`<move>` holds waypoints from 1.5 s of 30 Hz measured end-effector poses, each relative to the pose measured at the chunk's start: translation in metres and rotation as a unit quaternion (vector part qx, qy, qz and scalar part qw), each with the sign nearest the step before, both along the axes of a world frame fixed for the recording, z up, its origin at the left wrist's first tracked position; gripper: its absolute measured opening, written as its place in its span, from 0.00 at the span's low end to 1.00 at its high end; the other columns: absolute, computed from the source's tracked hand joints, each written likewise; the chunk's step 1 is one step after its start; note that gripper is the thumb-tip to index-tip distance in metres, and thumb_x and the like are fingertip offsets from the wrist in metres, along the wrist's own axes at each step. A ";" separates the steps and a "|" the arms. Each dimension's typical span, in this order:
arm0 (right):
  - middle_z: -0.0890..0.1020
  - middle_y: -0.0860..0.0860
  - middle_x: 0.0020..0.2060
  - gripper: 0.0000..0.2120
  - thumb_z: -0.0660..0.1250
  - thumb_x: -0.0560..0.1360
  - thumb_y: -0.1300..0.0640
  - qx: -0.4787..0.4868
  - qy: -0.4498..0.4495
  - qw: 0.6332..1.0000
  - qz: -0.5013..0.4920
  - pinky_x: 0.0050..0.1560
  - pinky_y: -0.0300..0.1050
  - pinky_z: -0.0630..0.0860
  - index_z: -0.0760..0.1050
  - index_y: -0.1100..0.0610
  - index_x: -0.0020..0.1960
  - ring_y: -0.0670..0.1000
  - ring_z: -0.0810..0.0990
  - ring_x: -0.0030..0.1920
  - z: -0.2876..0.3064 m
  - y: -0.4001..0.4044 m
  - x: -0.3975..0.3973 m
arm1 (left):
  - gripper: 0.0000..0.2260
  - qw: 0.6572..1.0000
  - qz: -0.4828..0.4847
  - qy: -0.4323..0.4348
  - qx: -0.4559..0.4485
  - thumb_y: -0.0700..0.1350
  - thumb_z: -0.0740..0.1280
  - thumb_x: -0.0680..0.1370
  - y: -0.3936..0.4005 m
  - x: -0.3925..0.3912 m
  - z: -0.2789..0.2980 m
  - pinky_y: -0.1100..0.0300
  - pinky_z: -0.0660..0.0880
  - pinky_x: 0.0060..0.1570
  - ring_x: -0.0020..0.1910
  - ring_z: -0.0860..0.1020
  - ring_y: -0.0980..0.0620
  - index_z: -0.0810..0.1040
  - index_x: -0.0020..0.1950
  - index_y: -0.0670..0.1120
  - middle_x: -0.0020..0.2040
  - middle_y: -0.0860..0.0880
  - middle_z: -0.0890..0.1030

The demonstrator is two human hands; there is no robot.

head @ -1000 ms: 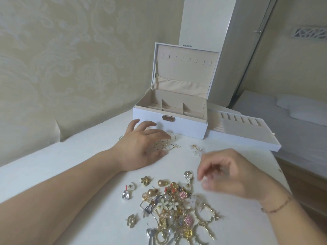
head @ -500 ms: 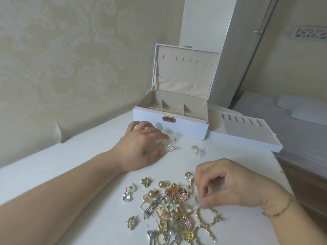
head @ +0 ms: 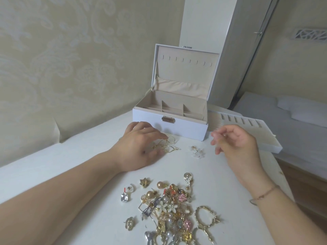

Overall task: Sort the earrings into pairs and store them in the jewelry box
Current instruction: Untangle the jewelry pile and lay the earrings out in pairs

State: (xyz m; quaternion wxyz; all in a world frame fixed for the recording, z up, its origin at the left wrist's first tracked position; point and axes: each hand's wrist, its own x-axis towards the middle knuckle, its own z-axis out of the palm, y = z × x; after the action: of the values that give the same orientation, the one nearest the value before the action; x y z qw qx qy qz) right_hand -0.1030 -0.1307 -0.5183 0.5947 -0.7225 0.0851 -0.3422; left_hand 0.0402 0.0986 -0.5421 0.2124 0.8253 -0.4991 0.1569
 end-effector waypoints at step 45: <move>0.79 0.43 0.31 0.10 0.74 0.70 0.59 -0.308 0.240 0.915 -0.104 0.40 0.45 0.74 0.80 0.46 0.35 0.49 0.77 0.37 -0.012 -0.024 -0.015 | 0.18 1.000 -0.004 0.008 -0.005 0.59 0.60 0.75 0.000 0.002 -0.001 0.53 0.63 0.64 0.60 0.70 0.53 0.76 0.62 0.57 0.56 0.61 0.78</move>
State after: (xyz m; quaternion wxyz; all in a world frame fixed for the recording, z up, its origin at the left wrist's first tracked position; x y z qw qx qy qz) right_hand -0.1176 -0.1550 -0.5306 0.2655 -0.9173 0.1908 -0.2274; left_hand 0.0423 0.0989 -0.5428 0.2208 0.8232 -0.5004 0.1521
